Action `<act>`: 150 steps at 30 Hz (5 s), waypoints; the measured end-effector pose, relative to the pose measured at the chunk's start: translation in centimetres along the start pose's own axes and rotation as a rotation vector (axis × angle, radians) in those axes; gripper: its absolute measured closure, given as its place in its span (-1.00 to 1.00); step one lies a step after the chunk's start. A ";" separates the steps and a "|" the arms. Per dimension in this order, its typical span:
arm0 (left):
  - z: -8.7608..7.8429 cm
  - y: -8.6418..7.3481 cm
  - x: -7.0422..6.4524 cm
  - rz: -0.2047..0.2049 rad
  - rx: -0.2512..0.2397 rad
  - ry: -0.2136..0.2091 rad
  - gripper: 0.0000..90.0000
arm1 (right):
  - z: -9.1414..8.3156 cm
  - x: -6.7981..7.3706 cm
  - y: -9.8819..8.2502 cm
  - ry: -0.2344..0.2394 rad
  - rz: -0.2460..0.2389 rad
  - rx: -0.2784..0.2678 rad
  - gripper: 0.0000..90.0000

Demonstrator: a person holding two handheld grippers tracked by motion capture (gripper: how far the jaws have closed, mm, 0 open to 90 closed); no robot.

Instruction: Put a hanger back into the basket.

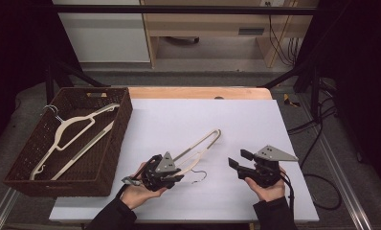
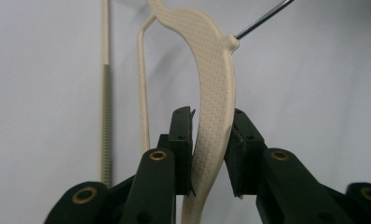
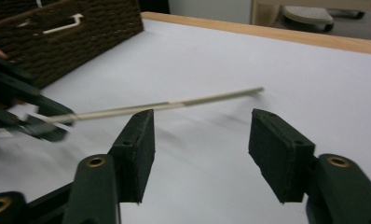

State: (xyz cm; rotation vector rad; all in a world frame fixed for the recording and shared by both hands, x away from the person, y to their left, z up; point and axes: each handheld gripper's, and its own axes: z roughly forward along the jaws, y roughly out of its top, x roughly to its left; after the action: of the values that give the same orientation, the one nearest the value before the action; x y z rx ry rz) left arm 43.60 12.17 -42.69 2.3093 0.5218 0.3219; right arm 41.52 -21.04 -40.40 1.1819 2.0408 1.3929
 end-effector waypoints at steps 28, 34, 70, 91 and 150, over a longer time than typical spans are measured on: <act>-5.0 -0.7 3.5 -0.155 -0.118 0.151 0.91 | 0.2 -3.0 -2.4 -0.086 0.005 0.011 -0.69; -7.0 -0.5 3.9 -0.181 -0.179 0.116 0.91 | 0.0 -3.1 -2.3 -0.086 0.008 0.003 -0.69; -24.1 2.2 12.0 -0.186 -0.347 0.212 0.91 | -1.7 -3.3 -1.4 -0.109 -0.025 -0.070 -0.89; -26.0 -5.1 20.3 -0.306 -0.258 0.309 0.91 | -1.5 -3.3 -1.4 -0.104 -0.033 -0.065 -0.90; -24.9 -10.7 14.4 -0.492 -0.413 0.535 -0.23 | -1.6 -3.3 -1.4 -0.097 -0.033 -0.062 -0.89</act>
State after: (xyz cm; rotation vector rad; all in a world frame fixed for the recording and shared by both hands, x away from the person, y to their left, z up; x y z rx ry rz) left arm 44.07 40.86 -31.84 1.6178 1.1415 0.7297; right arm 41.67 -24.78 -41.38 1.1611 1.9284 1.3469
